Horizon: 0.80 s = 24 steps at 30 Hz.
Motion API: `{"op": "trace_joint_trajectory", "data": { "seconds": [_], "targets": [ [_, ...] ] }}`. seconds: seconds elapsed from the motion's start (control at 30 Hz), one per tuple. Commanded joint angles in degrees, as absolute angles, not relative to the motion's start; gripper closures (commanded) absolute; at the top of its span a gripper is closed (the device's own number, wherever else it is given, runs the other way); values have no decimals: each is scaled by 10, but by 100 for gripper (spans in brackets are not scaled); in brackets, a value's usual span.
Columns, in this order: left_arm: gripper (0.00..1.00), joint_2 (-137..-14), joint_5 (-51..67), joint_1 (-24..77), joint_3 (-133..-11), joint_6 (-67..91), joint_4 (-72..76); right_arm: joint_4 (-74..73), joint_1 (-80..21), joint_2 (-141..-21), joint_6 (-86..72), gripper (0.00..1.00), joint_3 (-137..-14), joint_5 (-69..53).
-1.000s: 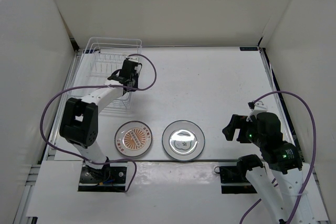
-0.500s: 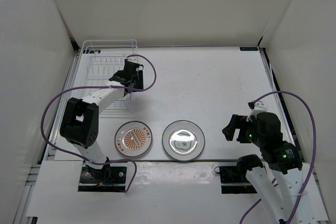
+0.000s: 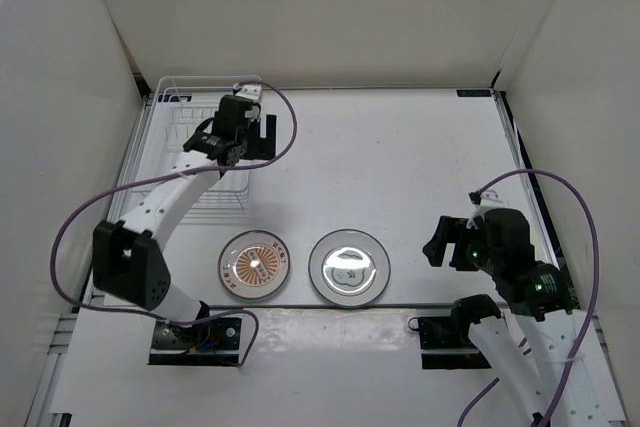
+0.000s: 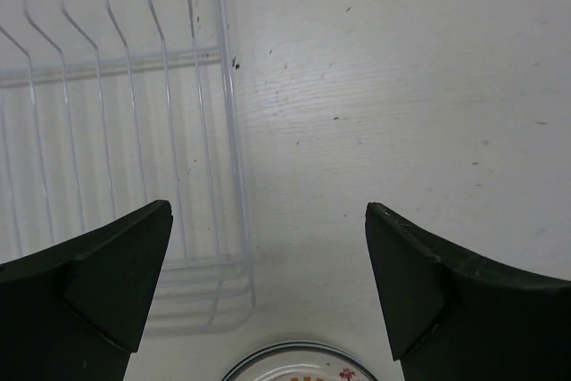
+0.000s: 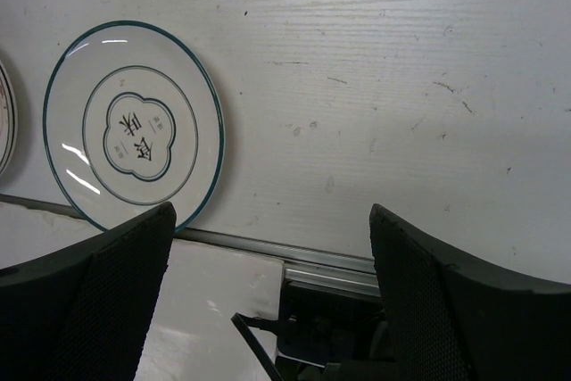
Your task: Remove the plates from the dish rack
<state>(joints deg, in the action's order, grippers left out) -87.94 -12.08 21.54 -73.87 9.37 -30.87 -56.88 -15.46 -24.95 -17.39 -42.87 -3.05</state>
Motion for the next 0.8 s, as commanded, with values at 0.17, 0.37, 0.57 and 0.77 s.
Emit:
{"op": "trace_joint_trajectory", "data": {
  "seconds": [0.17, 0.37, 0.57, 0.77],
  "targets": [
    [0, -636, -26, 222, -690, 40, -386, -649, -156, -373, -164, 10, -555, -4],
    [0, -366, -8, 229, -421, 97, -335, -625, -156, -370, -183, 10, -562, -45],
    [0, -159, -56, 230, -225, 81, -368, -631, -156, -366, -159, 10, -562, -19],
    [0, -57, -69, 229, -167, 58, -360, -609, -157, -331, -150, 10, -512, 32]
  ]
}}
